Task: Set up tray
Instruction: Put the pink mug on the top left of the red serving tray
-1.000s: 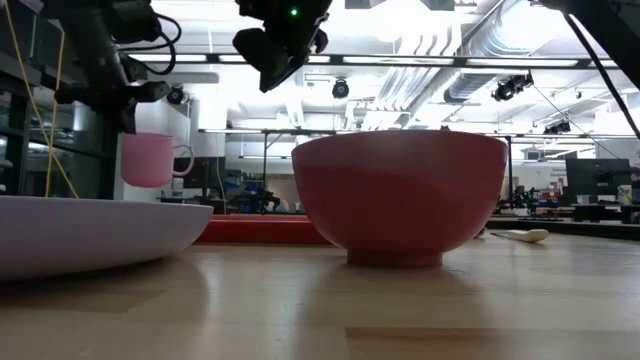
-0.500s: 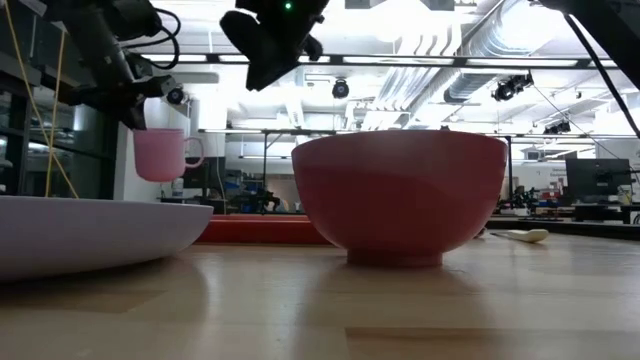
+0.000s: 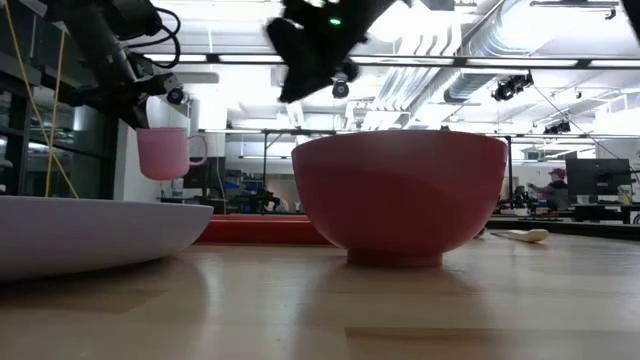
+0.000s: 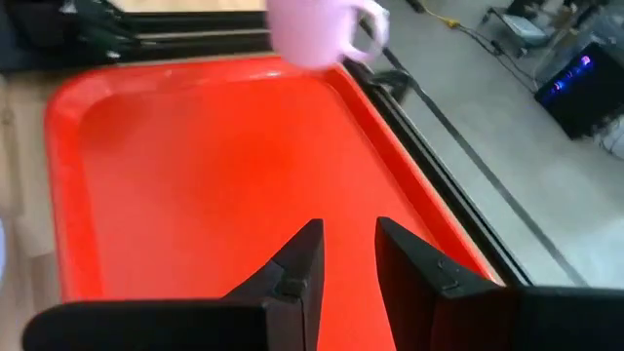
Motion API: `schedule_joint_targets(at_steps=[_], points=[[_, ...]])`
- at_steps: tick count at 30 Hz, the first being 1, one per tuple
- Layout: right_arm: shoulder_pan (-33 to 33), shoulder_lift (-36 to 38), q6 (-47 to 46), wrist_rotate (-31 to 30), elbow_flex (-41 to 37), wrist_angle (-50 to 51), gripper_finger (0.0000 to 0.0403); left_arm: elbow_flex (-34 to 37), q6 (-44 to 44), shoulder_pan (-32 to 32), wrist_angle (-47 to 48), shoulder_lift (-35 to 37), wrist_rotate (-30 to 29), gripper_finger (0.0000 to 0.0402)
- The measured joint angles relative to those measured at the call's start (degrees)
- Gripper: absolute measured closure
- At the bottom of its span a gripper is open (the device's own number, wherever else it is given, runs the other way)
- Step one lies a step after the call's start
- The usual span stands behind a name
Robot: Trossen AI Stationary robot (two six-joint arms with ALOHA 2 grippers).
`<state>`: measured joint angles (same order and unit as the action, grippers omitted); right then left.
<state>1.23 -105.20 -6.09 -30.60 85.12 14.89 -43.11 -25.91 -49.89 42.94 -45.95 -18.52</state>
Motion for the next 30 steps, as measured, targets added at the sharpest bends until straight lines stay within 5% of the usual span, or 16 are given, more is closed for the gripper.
schedule_joint_targets(at_steps=[15, 30], points=[[3.13, 26.05, -5.02, 6.08, -32.45, -17.23, 0.0329, -0.04, -8.45, 0.0, -1.62, -4.22, -0.76, 0.039], [3.2, 31.45, -0.13, 8.66, -38.18, -19.86, 0.0329, -0.04, -10.65, -0.02, -3.45, -17.0, -3.81, 0.039]])
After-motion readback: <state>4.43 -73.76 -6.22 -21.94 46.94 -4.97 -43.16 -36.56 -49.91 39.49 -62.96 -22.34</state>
